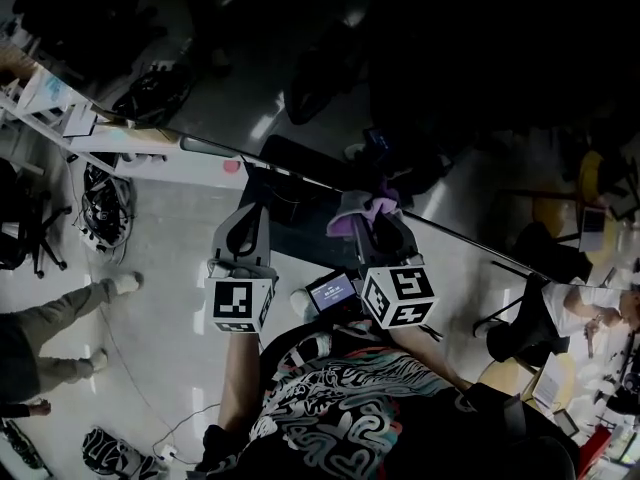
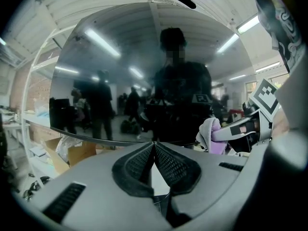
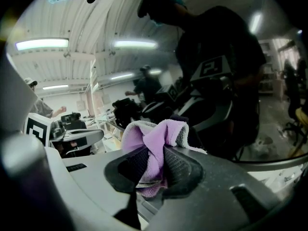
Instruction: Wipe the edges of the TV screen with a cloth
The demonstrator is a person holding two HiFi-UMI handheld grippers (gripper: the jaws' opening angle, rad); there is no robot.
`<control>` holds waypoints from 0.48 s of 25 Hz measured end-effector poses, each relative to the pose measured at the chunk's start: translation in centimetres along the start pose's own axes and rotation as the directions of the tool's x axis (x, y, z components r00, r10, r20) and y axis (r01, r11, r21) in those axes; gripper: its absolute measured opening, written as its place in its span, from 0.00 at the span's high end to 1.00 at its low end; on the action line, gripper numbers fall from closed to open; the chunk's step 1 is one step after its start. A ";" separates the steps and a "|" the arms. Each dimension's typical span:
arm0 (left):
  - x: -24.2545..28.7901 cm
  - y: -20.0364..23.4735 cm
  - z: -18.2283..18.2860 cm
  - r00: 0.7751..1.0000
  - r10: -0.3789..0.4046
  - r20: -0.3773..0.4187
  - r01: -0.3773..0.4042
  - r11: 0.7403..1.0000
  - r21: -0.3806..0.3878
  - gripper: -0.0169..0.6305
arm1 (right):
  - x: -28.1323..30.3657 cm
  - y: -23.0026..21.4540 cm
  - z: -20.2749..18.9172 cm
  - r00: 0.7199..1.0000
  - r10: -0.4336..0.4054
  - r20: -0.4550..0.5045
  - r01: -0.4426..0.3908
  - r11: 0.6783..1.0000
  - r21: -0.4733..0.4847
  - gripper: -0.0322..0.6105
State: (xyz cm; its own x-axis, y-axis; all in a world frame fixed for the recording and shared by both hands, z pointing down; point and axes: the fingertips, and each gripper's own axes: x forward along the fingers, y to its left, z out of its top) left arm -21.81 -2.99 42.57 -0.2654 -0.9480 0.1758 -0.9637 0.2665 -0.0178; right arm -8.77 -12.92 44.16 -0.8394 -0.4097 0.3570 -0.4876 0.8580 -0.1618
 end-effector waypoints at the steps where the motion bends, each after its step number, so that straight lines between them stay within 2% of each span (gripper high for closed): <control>1: -0.2 0.3 -0.1 1.000 0.005 -0.001 -0.005 1.000 0.002 0.95 | 0.3 0.2 0.0 1.000 0.004 -0.001 -0.004 1.000 0.000 0.78; 12: -2.4 3.8 0.2 0.996 0.087 -0.010 -0.087 0.996 -0.008 0.95 | 2.7 2.7 0.7 0.999 0.037 -0.007 -0.037 0.999 0.020 0.78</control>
State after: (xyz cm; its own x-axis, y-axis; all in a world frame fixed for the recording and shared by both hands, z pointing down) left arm -24.87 0.30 41.92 -0.3480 -0.9194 0.1832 -0.9366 0.3495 -0.0250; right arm -12.50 -11.90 44.01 -0.8550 -0.3757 0.3575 -0.4612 0.8661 -0.1928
